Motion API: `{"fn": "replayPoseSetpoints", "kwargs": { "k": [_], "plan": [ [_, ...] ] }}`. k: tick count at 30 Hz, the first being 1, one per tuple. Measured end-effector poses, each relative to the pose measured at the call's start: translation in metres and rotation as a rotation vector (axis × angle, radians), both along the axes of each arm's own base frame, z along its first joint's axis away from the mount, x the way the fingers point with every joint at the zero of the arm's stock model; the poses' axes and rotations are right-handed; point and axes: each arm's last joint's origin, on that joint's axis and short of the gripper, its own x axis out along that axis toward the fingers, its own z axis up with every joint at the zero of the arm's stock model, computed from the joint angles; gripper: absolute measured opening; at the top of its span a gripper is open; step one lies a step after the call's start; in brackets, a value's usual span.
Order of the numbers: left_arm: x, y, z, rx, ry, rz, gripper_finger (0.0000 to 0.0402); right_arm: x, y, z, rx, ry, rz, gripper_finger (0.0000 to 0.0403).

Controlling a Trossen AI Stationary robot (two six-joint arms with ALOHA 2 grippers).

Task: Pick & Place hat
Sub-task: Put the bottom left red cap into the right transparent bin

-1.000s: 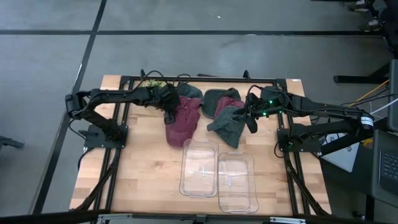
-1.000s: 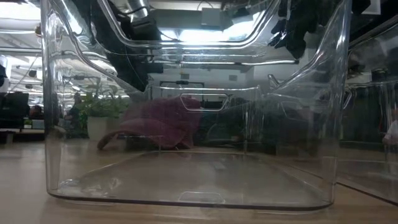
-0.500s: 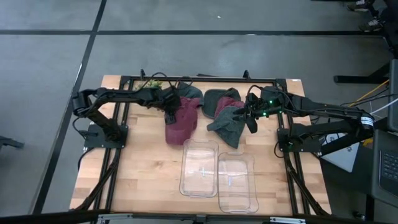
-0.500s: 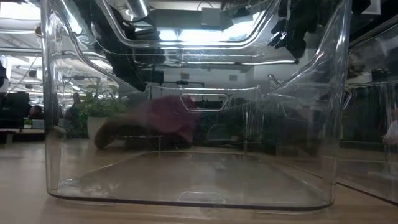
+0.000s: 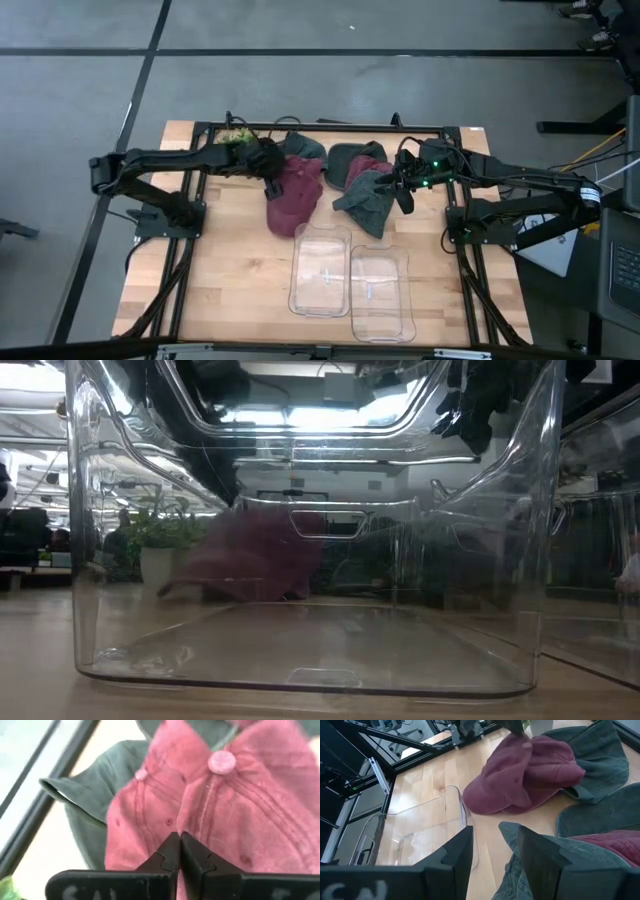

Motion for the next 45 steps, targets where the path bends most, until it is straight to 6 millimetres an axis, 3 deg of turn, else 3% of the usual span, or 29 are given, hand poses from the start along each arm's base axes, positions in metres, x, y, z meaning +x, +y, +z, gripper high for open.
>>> {"fn": "replayPoseSetpoints", "kwargs": {
  "k": [5,13,35,45],
  "plan": [
    [-0.013,-0.006,0.019,-0.057,-0.112,0.072,0.0004,0.000,0.000,0.000,0.004,0.000,0.001,0.0155],
    [-0.030,-0.017,0.034,-0.191,-0.200,0.181,0.0004,0.001,0.006,0.000,0.001,0.000,0.030,0.0155],
    [-0.037,-0.043,0.066,-0.267,-0.468,0.194,0.0003,0.002,0.013,0.000,0.020,0.002,0.058,0.0155],
    [-0.039,-0.058,0.104,-0.240,-0.515,0.140,0.0003,0.002,0.013,0.000,0.018,0.002,0.059,0.0155]
  ]
}}
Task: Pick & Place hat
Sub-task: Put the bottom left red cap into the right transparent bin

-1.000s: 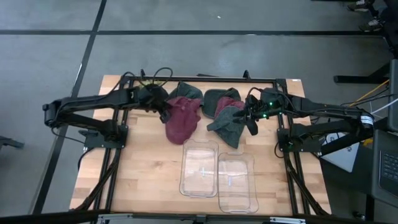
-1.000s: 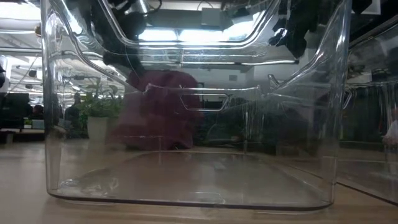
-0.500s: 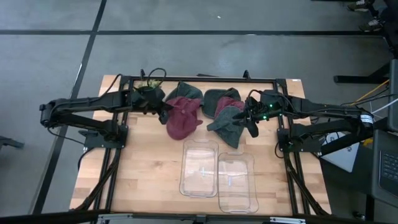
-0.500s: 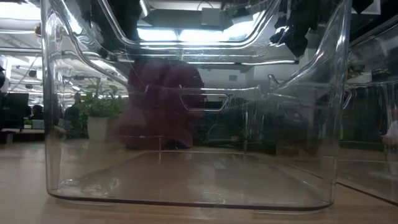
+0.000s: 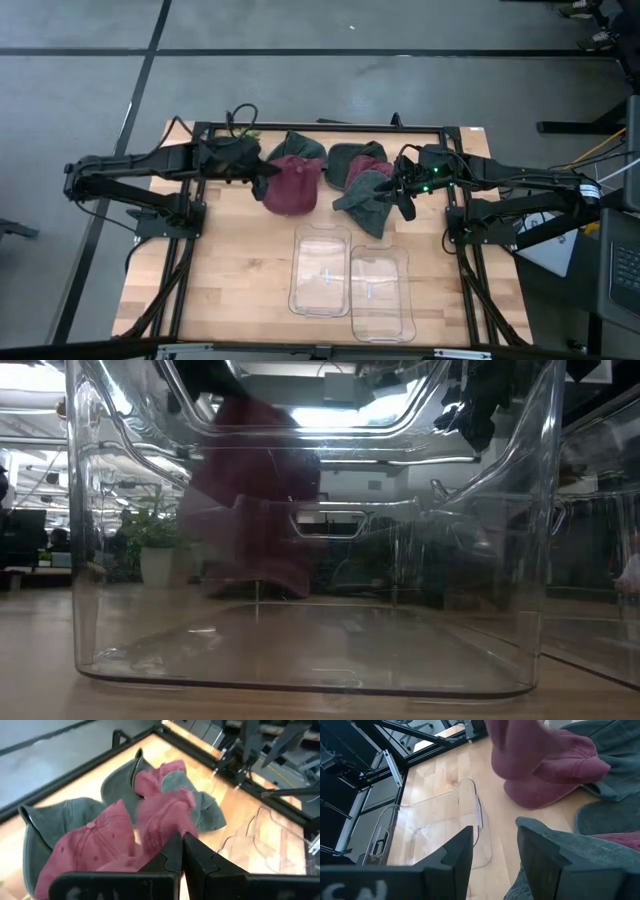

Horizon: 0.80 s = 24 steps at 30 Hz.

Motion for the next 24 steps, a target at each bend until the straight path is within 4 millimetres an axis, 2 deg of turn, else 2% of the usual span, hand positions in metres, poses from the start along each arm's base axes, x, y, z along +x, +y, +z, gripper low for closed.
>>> {"fn": "replayPoseSetpoints", "kwargs": {
  "k": [7,16,24],
  "plan": [
    [-0.002,-0.007,0.017,0.015,-0.036,0.008,0.0003,0.000,0.000,0.000,0.000,0.000,0.000,0.0155],
    [-0.001,-0.013,0.021,0.011,-0.092,0.112,0.0003,0.000,0.002,0.000,0.001,0.000,0.009,0.0155],
    [0.004,-0.022,0.034,0.011,-0.232,0.110,0.0003,0.001,0.006,0.000,0.003,0.000,0.031,0.0155]
  ]
}}
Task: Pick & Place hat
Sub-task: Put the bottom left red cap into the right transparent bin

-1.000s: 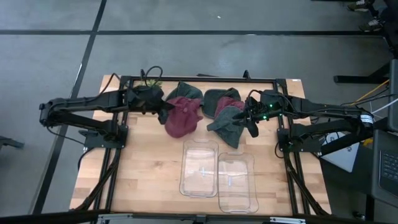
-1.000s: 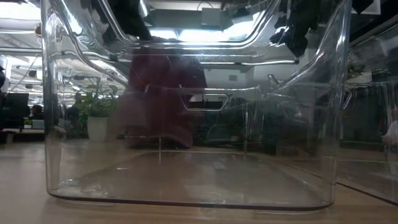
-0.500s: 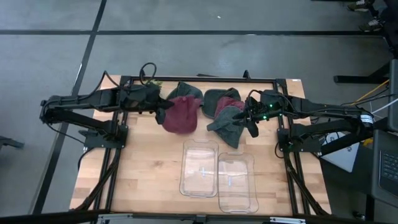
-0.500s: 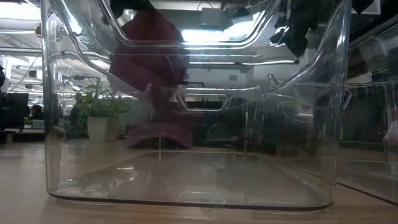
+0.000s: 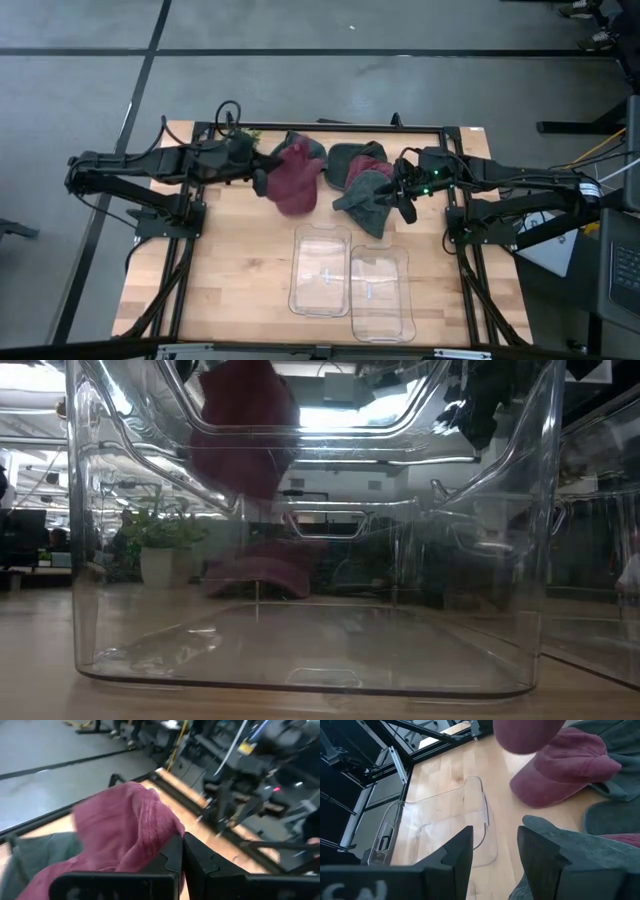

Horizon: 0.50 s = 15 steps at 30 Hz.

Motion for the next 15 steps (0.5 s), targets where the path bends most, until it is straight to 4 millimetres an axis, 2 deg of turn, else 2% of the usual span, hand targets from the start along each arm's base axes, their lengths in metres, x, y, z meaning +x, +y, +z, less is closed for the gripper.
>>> {"fn": "replayPoseSetpoints", "kwargs": {
  "k": [7,15],
  "plan": [
    [0.002,-0.012,0.006,0.026,-0.051,-0.075,0.0003,0.002,0.003,0.003,-0.003,-0.030,0.017,0.0155],
    [0.017,-0.027,-0.004,0.030,0.004,-0.184,0.0003,0.008,0.003,0.019,-0.073,-0.224,0.073,0.0155]
  ]
}}
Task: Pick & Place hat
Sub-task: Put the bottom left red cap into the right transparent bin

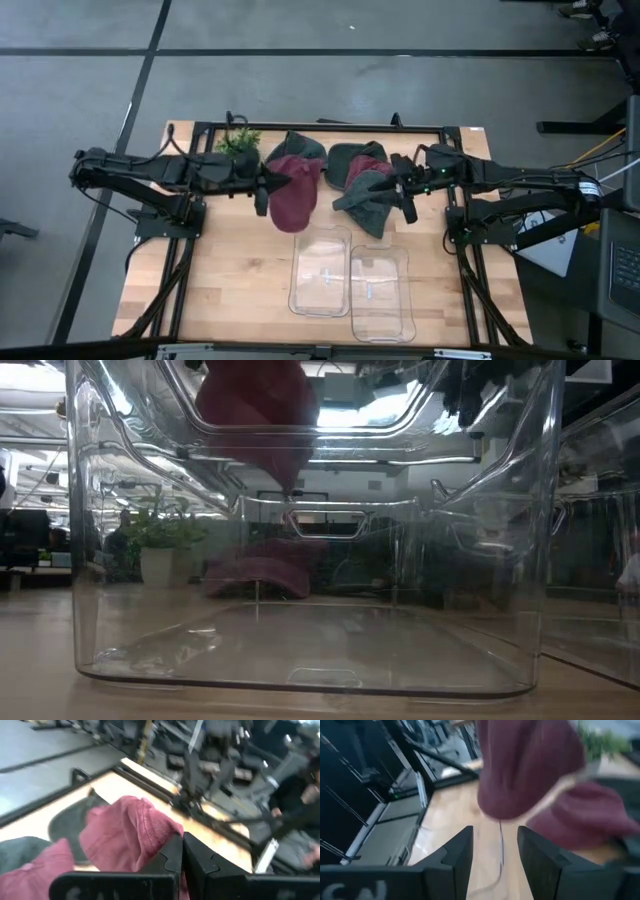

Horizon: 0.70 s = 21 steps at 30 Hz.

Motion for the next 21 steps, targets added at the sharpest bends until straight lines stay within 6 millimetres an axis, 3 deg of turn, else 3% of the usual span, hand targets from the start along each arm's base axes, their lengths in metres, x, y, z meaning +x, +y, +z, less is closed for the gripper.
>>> {"fn": "replayPoseSetpoints", "kwargs": {
  "k": [11,21],
  "plan": [
    [0.036,-0.018,-0.018,0.031,0.024,-0.247,0.0003,0.030,-0.003,0.017,-0.259,-0.068,0.095,0.0155],
    [0.040,-0.019,-0.019,0.035,0.022,-0.283,0.0003,0.075,-0.007,0.023,-0.381,-0.057,0.209,0.0155]
  ]
}}
